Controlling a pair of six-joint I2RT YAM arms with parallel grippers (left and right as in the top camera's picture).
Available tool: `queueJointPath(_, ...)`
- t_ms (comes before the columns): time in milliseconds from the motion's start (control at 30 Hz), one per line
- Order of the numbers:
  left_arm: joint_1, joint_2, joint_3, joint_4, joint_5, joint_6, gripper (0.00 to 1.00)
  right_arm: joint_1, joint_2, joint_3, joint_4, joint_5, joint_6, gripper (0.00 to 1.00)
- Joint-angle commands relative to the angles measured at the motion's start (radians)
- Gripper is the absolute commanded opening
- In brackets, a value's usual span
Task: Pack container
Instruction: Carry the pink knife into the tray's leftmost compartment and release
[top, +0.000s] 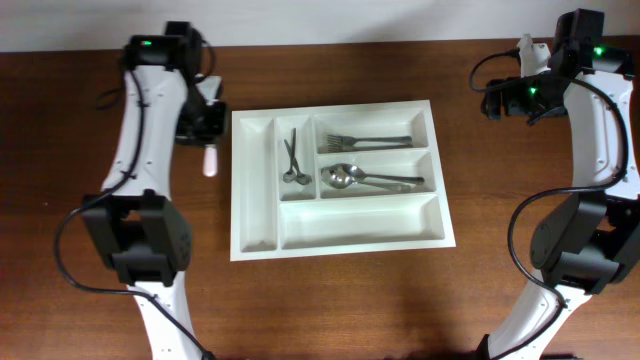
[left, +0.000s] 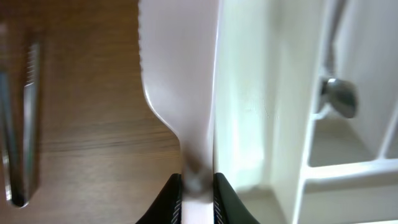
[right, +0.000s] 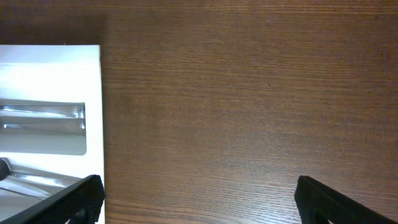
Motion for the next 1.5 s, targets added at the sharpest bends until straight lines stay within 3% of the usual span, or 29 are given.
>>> queueJointPath(0,-0.049,-0.021,0.01,0.016,0.014,-0.086,0.06,-0.001,-0.013,0.013,0.0,0.009,0.011,0.99)
queueJointPath(333,-0.123,-0.021,0.002,0.08,0.029,-0.182,0.07,-0.001,-0.013,0.013,0.0,0.009,0.011,0.99)
queueJointPath(800,-0.132,-0.021,-0.156,0.154,0.029,-0.204,0.11,-0.001,-0.013,0.013,0.0,0.009,0.011,0.98)
queueJointPath(1067,-0.132,-0.021,-0.155,0.166,0.029,-0.168,0.35,-0.001,-0.013,0.013,0.0,0.009,0.011,0.99)
queueJointPath(1233,-0.131,-0.024,-0.155,0.157,0.024,-0.111,0.4,-0.001,-0.013,0.013,0.0,0.009,0.011,0.99)
queueJointPath(1467,-0.069,-0.044,-0.155,0.084,-0.261,-0.094,0.4,-0.001,-0.013,0.013,0.0,0.009,0.011,0.99)
